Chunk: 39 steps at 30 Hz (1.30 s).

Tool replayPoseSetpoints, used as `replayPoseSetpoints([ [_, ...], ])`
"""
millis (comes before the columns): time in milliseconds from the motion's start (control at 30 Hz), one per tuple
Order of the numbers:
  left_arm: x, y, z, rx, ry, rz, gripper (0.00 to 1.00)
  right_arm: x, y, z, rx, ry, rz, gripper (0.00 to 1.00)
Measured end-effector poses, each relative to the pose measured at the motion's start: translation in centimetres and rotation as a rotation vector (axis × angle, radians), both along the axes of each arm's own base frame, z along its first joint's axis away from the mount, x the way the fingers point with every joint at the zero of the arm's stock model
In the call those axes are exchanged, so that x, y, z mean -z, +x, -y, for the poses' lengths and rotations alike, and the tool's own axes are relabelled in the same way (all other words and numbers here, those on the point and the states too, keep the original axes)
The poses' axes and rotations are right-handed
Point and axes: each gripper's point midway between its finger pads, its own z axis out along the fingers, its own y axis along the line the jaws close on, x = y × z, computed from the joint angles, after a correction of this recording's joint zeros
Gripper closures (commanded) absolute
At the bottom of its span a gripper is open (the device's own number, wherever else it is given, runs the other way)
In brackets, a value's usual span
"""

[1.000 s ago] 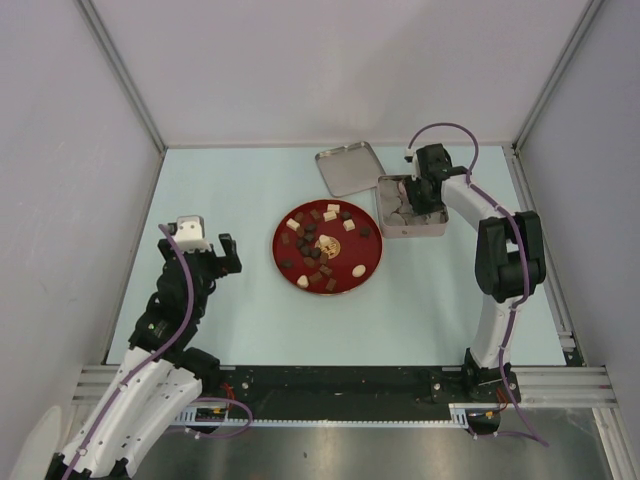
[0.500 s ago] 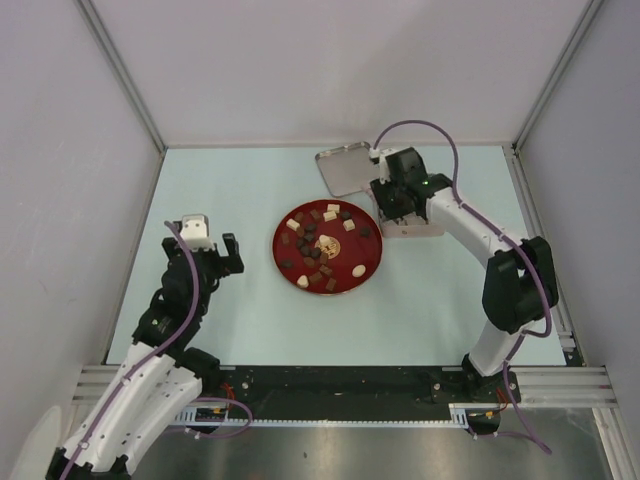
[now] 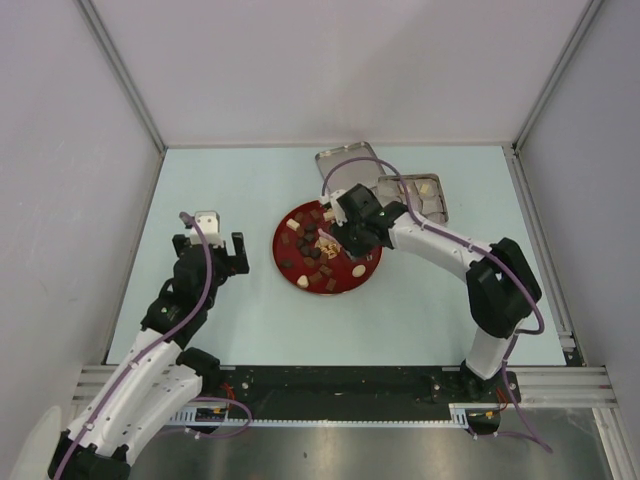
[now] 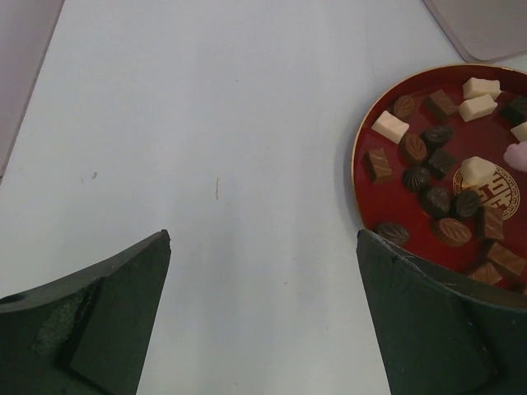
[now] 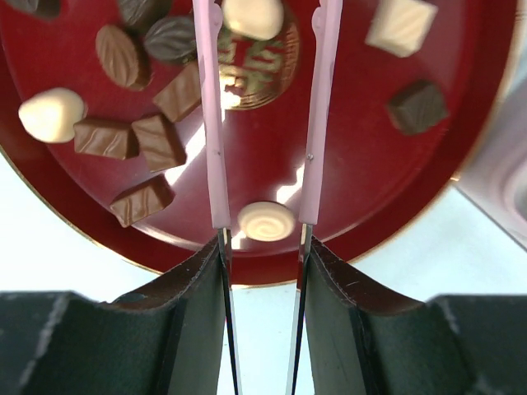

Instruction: Pack the chocolate

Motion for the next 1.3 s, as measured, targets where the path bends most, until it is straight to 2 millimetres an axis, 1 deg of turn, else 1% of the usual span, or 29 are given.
replayPoseSetpoints([
  [167,-0.1,0.0,0.1,0.006,-0.004,0.004,0.0,1.9,-0.9,-0.7,-0.044,-0.039,-0.031,0.57],
  [267,-0.2,0.1,0.2,0.009,-0.007,0.007,0.0,2.8,-1.1,-0.8,-0.052,-0.056,-0.047,0.57],
  [567,-0.2,0.1,0.2,0.01,-0.007,0.008,0.0,4.6,-1.0,-0.8,-0.068,-0.088,-0.064,0.58],
  [800,-0.2,0.1,0.3,0.012,-0.009,0.01,0.0,6.3,-0.9,-0.7,-0.071,-0.127,-0.08,0.58],
  [900,-0.3,0.1,0.3,0.013,-0.01,0.011,0.0,6.4,-0.6,-0.7,-0.074,-0.135,-0.074,0.6],
  [1133,-0.2,0.1,0.3,0.014,-0.01,0.01,0.0,5.6,0.1,-1.3,-0.087,-0.146,-0.045,0.65],
  [1233,-0.2,0.1,0.4,0.016,-0.01,0.009,0.0,5.5,0.4,-1.5,-0.091,-0.158,-0.038,0.69],
  [1267,-0.2,0.1,0.4,0.017,-0.011,0.009,0.0,5.6,0.5,-1.5,-0.092,-0.165,-0.036,0.74],
  [1300,-0.2,0.1,0.4,0.018,-0.011,0.009,0.0,5.7,0.5,-1.4,-0.094,-0.172,-0.036,0.76],
])
